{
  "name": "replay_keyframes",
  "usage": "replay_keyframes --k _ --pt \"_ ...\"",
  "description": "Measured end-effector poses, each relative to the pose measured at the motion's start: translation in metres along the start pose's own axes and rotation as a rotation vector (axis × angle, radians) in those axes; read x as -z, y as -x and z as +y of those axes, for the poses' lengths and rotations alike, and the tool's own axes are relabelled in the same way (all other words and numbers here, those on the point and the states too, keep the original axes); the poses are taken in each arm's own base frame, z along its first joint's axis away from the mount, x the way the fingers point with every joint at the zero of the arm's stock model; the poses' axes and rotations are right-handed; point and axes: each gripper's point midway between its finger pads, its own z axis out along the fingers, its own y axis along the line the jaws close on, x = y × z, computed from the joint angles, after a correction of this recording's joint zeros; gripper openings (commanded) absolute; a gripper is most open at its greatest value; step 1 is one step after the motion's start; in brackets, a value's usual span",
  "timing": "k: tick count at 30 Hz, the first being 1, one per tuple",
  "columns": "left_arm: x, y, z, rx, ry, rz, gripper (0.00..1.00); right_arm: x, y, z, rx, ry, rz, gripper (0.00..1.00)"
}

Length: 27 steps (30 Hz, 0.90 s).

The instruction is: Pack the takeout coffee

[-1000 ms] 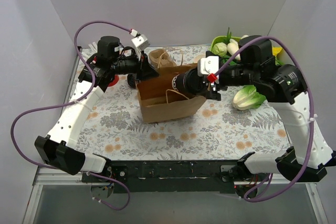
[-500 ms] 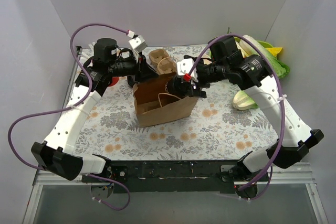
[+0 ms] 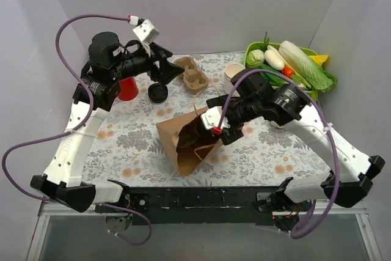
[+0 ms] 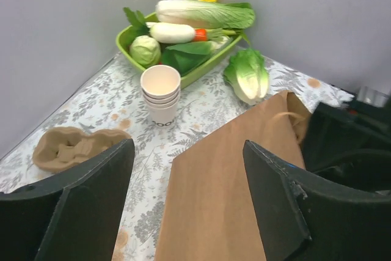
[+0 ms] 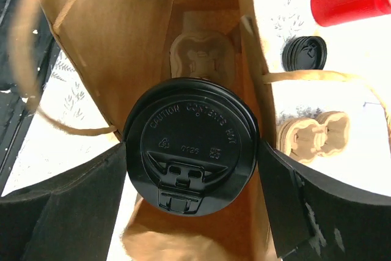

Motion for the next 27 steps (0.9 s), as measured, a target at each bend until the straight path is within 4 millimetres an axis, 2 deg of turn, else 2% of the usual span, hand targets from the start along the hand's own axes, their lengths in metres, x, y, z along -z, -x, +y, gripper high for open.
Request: replay_keyframes --k 2,4,6,8,12,15,17,21,27 --pt "0.003 0.001 0.007 -0.005 0.047 -0.008 0.73 0.011 0.006 0.01 0.029 -0.01 -0.004 0.01" --pt "0.005 -0.011 0.014 0.006 0.085 0.003 0.74 0.022 0.013 0.014 0.062 -0.033 -0.016 0.01" --pt "0.005 -0.038 0.02 0.046 0.113 0.049 0.73 0.029 0.019 0.015 0.087 -0.047 -0.026 0.01" --pt "0.002 -0.074 0.026 0.094 0.129 0.113 0.73 0.032 0.024 0.015 0.104 -0.047 -0.036 0.01" --pt "-0.001 -0.15 0.033 0.21 0.152 0.258 0.73 0.024 0.026 0.019 0.123 -0.019 -0.043 0.01" --pt "0.004 -0.186 0.034 0.264 0.169 0.33 0.73 0.015 0.026 0.023 0.127 0.015 -0.05 0.01" --pt "0.006 -0.197 0.035 0.282 0.18 0.354 0.73 0.01 0.027 0.022 0.127 0.027 -0.054 0.01" --pt "0.008 -0.205 0.037 0.289 0.19 0.363 0.73 -0.001 0.025 0.018 0.146 0.026 -0.058 0.01" --pt "0.011 -0.223 0.039 0.346 0.204 0.396 0.73 -0.02 0.009 0.019 0.197 0.036 -0.024 0.01"
